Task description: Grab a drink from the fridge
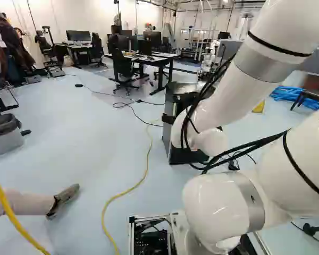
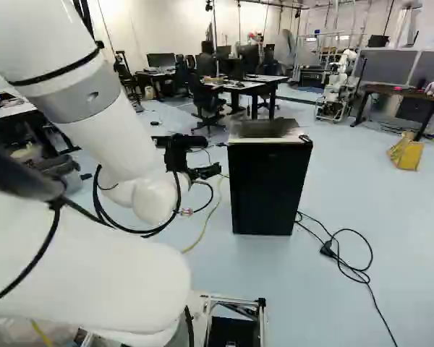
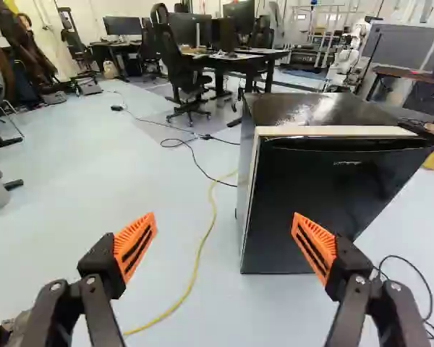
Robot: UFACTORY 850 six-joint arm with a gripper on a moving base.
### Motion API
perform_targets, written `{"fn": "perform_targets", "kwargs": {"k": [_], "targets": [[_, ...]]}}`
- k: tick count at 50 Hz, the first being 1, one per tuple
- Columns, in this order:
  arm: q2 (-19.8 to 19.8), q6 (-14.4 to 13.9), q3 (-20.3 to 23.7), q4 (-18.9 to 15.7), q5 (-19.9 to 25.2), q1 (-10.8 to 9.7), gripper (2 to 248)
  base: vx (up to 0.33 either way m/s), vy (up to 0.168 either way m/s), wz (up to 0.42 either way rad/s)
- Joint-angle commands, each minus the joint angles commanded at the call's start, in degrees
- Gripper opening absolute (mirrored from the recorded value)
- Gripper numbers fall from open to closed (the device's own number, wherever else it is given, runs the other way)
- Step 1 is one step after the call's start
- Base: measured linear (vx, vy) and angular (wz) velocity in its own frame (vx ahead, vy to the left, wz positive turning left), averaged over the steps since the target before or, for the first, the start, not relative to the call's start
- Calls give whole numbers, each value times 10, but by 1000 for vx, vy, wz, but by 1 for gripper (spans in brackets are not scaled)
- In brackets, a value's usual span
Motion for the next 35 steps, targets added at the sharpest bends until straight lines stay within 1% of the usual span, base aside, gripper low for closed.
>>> {"fn": "perform_targets", "kwargs": {"k": [20, 35], "targets": [[-1, 0, -1, 0, 0, 0, 247, 0, 0, 0], [-17, 0, -14, 0, 0, 0, 247, 0, 0, 0]]}}
